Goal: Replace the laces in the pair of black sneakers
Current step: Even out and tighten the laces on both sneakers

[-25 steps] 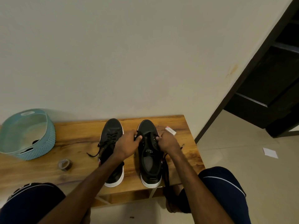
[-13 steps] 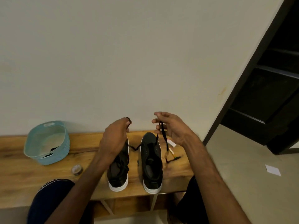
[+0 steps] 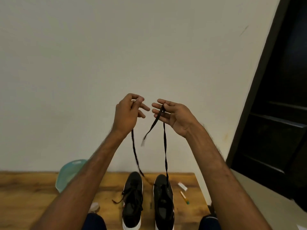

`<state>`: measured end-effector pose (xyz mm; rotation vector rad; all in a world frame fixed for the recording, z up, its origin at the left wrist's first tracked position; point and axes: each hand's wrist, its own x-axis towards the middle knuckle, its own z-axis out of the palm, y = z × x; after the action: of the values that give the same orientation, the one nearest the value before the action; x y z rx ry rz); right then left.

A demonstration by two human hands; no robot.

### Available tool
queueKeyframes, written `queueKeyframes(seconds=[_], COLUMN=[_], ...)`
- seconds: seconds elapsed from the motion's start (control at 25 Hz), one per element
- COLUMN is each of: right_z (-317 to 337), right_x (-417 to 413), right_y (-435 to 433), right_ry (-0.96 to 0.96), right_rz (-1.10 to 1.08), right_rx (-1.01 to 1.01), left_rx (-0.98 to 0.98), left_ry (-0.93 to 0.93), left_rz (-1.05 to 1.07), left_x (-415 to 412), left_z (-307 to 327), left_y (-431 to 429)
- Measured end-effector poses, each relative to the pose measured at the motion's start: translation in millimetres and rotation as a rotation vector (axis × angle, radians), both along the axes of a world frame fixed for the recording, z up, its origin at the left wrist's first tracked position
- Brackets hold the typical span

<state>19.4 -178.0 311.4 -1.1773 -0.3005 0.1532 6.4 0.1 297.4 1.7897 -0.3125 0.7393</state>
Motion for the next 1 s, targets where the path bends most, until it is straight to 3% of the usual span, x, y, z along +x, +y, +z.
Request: queueKeyframes(seconds=[0.24, 0.44, 0.8, 0.88, 1.0], right_z=[66, 89, 45, 7, -75], right_x=[-34, -50, -39, -30, -15], right_y=[6, 15, 5, 0, -9], right_ry=[-0.264, -0.437, -0.397, -0.335, -0.126], right_rz=[-0.042, -0.383, -0.535, -0.499, -0.375], right_rx=[0.008, -0.454, -0.799, -0.842, -0.726], left_rx=[-0.123, -0.288, -0.410, -0.433, -0.357], left_ry=[-0.020, 0.029, 0.038, 0.132, 0.280], left_rz=[-0.092, -0.164, -0.187, -0.157, -0.055], left_x=[-24, -42, -53, -43, -23], left_z=[64, 78, 90, 59, -26], left_y=[-2, -13, 3, 10, 12])
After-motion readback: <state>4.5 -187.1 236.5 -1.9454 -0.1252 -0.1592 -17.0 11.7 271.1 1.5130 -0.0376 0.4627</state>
